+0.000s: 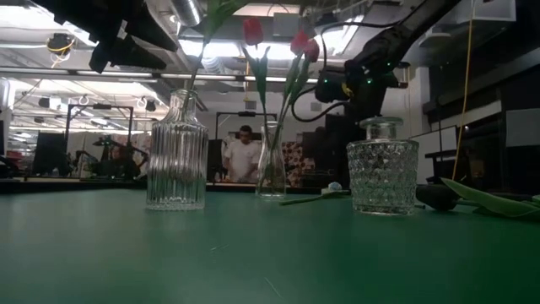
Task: Sort flowers into vase by color
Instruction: Put the top white tulip into the bottom left transparent vase
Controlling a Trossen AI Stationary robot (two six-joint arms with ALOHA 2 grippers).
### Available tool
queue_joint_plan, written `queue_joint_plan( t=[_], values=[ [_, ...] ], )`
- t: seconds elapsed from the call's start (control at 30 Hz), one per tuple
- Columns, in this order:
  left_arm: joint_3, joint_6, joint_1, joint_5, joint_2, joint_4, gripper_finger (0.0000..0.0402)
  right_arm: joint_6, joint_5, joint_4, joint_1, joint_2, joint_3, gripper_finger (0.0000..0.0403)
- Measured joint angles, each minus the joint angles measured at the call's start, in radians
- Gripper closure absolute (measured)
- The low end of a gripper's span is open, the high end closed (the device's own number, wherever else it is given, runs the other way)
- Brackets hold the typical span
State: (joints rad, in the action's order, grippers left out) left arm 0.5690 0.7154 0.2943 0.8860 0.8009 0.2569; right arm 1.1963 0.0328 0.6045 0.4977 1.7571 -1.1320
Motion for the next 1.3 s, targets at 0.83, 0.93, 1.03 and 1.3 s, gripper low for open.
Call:
queue_joint_plan(
  t=[0.83,0.93,1.03,1.3],
  values=[
    [0.0,0.011,0.0,0.0,0.0,0.007,0.0185,0.069,0.092,-0.199,0.053,0.09,-0.002,0.0252],
    [0.0,0.024,-0.001,0.0,0.0,0.023,0.0185,0.079,0.091,-0.206,0.053,0.105,-0.002,0.0252],
    [0.0,0.047,0.0,0.001,0.0,0.035,0.0185,0.097,0.083,-0.209,0.053,0.12,-0.002,0.0252],
    [0.0,0.095,-0.001,0.001,0.0,0.052,0.0185,0.086,0.064,-0.205,0.052,0.135,-0.004,0.026]
  ],
)
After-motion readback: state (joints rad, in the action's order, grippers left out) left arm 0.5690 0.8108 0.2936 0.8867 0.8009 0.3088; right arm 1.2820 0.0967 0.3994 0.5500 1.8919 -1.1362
